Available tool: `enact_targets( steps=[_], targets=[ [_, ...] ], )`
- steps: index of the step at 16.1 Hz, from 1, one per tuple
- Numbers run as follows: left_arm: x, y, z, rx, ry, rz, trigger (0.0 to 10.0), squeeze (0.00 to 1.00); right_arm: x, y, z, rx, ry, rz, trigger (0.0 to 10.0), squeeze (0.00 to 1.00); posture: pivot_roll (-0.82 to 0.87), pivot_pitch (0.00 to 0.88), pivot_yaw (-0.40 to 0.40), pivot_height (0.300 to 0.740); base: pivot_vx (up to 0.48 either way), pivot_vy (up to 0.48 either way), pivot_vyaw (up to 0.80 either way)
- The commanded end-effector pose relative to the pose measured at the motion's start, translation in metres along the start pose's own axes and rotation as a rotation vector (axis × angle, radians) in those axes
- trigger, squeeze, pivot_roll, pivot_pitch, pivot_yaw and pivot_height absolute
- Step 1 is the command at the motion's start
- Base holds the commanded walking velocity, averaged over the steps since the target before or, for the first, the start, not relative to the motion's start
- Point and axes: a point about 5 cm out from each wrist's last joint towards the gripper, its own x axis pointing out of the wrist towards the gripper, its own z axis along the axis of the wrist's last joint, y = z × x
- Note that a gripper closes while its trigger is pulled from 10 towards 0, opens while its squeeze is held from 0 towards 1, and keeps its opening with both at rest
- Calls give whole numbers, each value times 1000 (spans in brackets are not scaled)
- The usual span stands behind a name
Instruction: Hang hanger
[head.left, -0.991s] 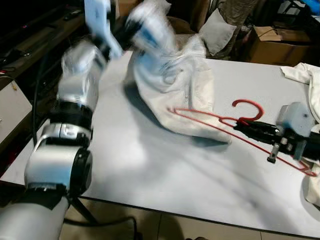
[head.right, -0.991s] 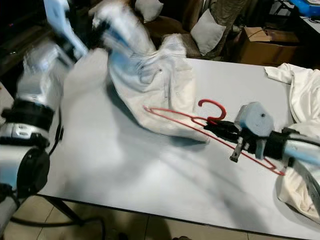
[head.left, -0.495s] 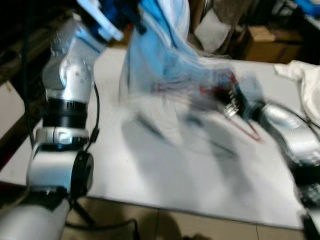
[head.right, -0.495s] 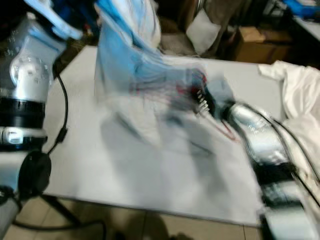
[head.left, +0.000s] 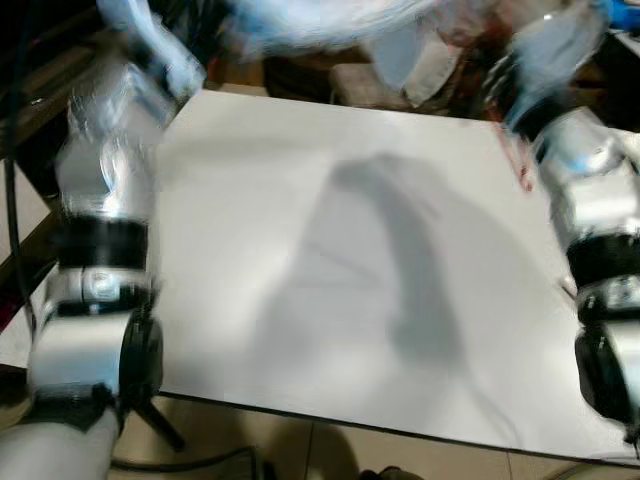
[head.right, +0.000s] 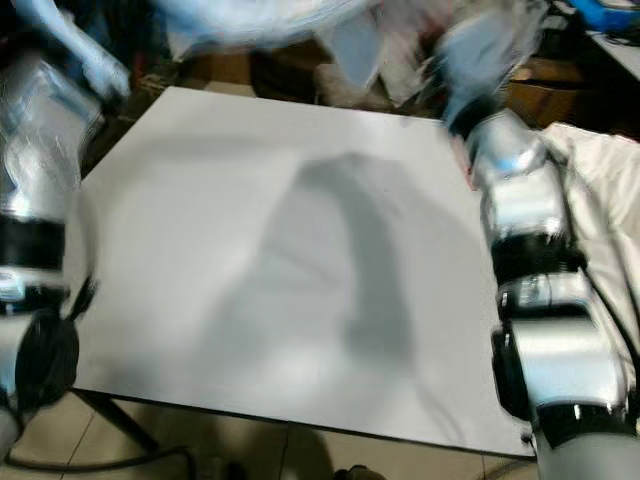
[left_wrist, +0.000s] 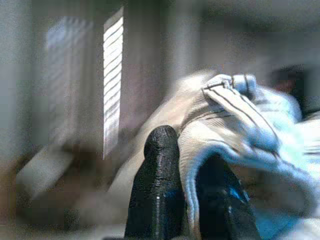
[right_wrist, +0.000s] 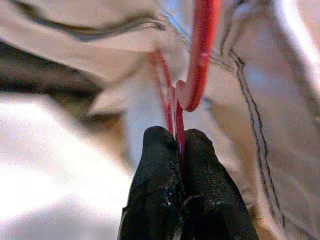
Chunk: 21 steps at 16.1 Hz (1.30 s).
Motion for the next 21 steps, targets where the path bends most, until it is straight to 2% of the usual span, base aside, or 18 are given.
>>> enact_targets(
  steps=[1,2,3,4,5,6,9,12,13,15,17,18,19,20,21],
  targets=[
    [-6,9,-17,2,95,99,1216,0,-1,10,-7,-7,16,83,10000,0,-29,0,-26,740,0,0,0],
    [-27,10,-66,-74,313,206,353,0,-22,34,-32,-47,99,295,10000,0,-29,0,-23,740,0,0,0],
    [-35,8,-79,-105,358,233,549,0,-30,39,-37,-45,115,358,10000,0,-34,0,-16,740,0,0,0],
    [-48,6,-100,-151,430,270,0,0,-47,42,-37,-43,125,456,10000,0,-36,0,-14,740,0,0,0],
    [-57,6,-112,-157,474,296,0,0,-58,39,-32,-53,123,505,10000,0,-49,0,-1,740,0,0,0],
    [-62,10,-119,-133,491,325,0,0,-66,31,-24,-70,117,536,10000,0,-56,0,7,740,0,0,0],
    [-65,29,-117,-36,513,405,0,0,-89,15,-2,-112,129,660,10000,0,-67,0,17,740,0,0,0],
    [-84,41,-130,69,626,474,0,0,-124,9,14,-120,193,827,10000,0,-77,0,26,740,0,0,0],
    [-87,40,-134,77,641,465,0,0,-127,5,20,-95,179,826,10000,0,-78,0,28,740,0,0,0],
    [-95,37,-144,121,692,427,0,0,-133,-3,42,-24,83,818,10000,0,-82,0,27,740,0,0,0],
    [-103,31,-155,151,758,295,0,0,-139,-14,60,74,-31,756,10000,0,-78,0,23,740,0,0,0],
    [-106,28,-157,172,771,242,0,0,-140,-16,62,97,-49,734,10000,0,-79,0,23,740,0,0,0],
    [-115,26,-158,263,807,128,3725,0,-142,-23,56,137,-23,634,10000,0,-78,0,21,740,0,0,0],
    [-118,26,-154,249,803,88,10000,75,-141,-24,51,140,2,581,10000,0,-79,0,22,740,0,0,0],
    [-125,29,-143,212,800,17,10000,1000,-135,-23,41,176,48,465,10000,0,-81,0,23,740,0,0,0]
  ],
)
